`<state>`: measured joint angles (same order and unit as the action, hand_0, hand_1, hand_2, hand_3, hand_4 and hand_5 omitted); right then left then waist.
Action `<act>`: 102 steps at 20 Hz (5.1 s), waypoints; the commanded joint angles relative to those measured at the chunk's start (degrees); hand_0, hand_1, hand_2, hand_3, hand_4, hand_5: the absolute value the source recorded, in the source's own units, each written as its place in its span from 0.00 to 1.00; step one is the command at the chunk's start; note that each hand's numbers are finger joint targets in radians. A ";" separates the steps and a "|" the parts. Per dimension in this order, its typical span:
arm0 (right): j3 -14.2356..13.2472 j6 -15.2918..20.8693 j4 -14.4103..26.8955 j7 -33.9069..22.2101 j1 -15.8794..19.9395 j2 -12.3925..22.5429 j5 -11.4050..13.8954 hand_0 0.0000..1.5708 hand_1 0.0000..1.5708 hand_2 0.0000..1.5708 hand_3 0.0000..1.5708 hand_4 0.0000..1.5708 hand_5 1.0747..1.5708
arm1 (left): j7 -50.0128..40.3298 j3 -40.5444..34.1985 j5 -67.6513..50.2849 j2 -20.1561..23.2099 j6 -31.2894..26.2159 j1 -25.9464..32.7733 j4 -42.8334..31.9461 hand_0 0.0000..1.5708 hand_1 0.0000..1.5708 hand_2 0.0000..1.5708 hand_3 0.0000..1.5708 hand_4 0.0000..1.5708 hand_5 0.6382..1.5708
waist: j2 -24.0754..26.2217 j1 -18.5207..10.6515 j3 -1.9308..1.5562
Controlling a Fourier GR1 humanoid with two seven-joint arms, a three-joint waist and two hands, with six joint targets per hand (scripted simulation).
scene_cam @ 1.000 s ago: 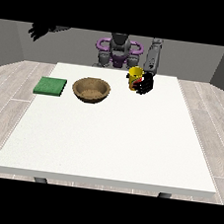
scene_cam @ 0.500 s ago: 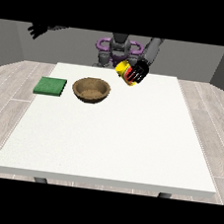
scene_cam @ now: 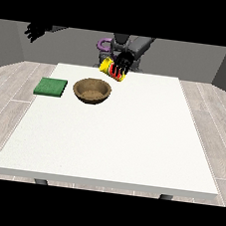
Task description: Pick the cup and pour the ball into the bowl, then pick the bowl and place it on the pad
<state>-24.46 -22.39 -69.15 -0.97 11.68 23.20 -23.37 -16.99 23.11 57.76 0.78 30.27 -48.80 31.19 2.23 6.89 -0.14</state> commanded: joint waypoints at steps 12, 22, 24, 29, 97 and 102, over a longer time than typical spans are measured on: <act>4.44 0.55 5.07 3.64 4.85 -3.81 3.67 0.00 0.00 0.00 0.21 0.44 0.97 | -20.19 17.77 17.17 -0.78 -25.31 -12.37 1.76 0.26 0.26 0.85 0.99 0.65 1.00 | -0.27 4.42 0.09; 3.31 6.59 5.02 -0.51 6.11 -3.66 3.70 0.00 0.00 0.00 0.09 0.46 0.95 | -17.84 15.09 16.36 -0.74 -26.25 -8.56 11.46 0.00 0.00 0.73 0.95 0.66 1.00 | 2.90 -1.42 0.16; 1.56 6.32 6.33 0.96 4.26 -1.75 4.05 0.00 0.00 0.00 0.09 0.46 0.95 | -14.48 10.93 11.89 3.62 -19.23 -5.76 15.62 0.48 0.48 1.00 0.98 0.70 0.98 | 3.53 -5.49 0.21; 0.67 9.93 5.74 1.84 4.04 -3.02 4.63 0.00 0.00 0.00 0.07 0.48 0.97 | -5.56 -5.33 -6.72 6.18 -12.71 -2.47 23.83 0.51 0.51 0.76 0.56 0.83 0.98 | 1.81 -10.34 0.60; 7.51 34.74 35.19 11.61 15.48 1.23 16.97 1.00 1.00 1.00 0.75 0.64 0.95 | 3.39 -53.07 -78.06 35.61 -53.90 6.93 39.15 0.00 0.00 0.00 0.00 0.76 0.95 | -13.51 -17.16 0.55; 9.86 31.77 32.05 -1.84 21.10 6.68 17.63 1.00 1.00 1.00 0.62 0.67 0.97 | 9.44 -55.35 -76.41 36.68 -55.82 11.99 33.23 0.00 0.00 0.00 0.00 0.76 0.97 | -11.48 -13.97 0.37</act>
<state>-16.33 10.13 -35.88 6.96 30.26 24.68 -7.37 -12.02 -30.66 -19.86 37.08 -24.29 -40.29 68.78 -10.10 -10.03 0.37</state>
